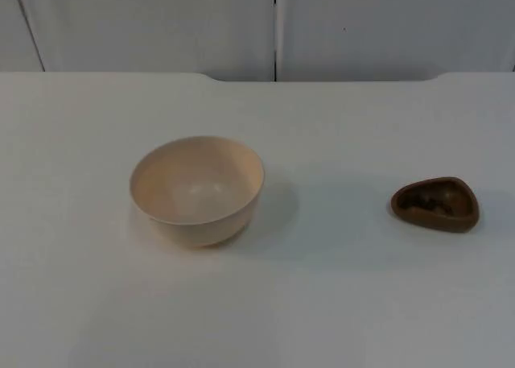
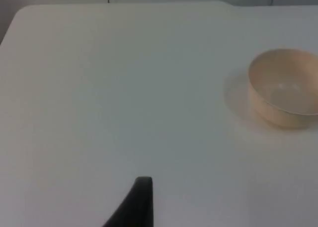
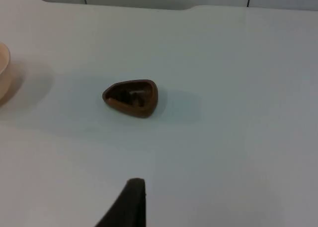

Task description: Pick up the bowl with the left hand and pour the coffee beans from the cup into the bowl with the right hand.

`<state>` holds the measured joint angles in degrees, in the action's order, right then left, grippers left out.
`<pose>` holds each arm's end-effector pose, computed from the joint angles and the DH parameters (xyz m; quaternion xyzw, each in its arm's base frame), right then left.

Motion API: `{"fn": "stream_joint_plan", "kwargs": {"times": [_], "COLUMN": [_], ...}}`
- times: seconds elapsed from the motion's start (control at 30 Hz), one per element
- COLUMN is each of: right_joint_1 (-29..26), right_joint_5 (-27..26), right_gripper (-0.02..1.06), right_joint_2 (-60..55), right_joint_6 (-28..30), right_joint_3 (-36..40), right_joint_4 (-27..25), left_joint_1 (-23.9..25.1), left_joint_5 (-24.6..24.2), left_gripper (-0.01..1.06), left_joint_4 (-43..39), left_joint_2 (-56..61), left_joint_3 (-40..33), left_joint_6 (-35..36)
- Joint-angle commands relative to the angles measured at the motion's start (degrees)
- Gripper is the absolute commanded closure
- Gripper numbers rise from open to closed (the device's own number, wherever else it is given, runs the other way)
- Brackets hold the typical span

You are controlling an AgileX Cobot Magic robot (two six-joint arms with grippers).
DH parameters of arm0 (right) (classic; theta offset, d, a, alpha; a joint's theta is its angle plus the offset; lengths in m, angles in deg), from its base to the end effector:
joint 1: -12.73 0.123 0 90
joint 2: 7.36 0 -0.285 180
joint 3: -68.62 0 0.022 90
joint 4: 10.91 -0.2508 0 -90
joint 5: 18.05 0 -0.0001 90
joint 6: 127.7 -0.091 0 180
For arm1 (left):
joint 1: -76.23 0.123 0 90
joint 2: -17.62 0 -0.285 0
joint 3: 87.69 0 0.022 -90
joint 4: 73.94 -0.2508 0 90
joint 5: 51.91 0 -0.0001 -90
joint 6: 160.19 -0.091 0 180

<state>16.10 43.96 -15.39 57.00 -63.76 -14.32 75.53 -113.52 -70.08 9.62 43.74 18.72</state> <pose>-0.0074 0.0044 0.2803 -0.0618 0.8530 0.0237 0.5177 -0.0050 -0.0053 0.2763 0.0149 0.8574 -0.0319 0.5135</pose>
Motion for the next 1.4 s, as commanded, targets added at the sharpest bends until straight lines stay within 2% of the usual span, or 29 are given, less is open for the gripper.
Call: {"fn": "stream_joint_plan", "kwargs": {"times": [0.0,0.33,0.83,1.07,1.37], "right_joint_1": [-0.3,-0.3,-0.3,-0.3,-0.3], "right_joint_5": [-0.2,-0.2,-0.2,-0.2,-0.2], "right_gripper": [-0.01,-0.01,-0.01,-0.01,-0.01], "right_joint_2": [0.2,0.2,0.2,0.2,0.2], "right_joint_6": [0.1,0.1,0.1,0.1,0.1], "right_joint_3": [0.0,0.0,0.0,0.0,0.0], "right_joint_4": [-0.3,-0.3,-0.3,-0.3,-0.3], "left_joint_1": [0.2,0.2,0.2,0.2,0.2], "left_joint_5": [0.7,2.4,2.7,8.2,8.5], "left_gripper": [0.0,0.0,0.0,0.0,0.0], "left_joint_4": [0.1,-0.2,0.1,2.9,1.8], "left_joint_2": [-0.3,-4.6,-10.2,-16.1,-24.3], "left_joint_3": [1.5,6.6,6.7,7.1,14.2], "left_joint_6": [0.1,0.1,1.1,1.1,1.1]}}
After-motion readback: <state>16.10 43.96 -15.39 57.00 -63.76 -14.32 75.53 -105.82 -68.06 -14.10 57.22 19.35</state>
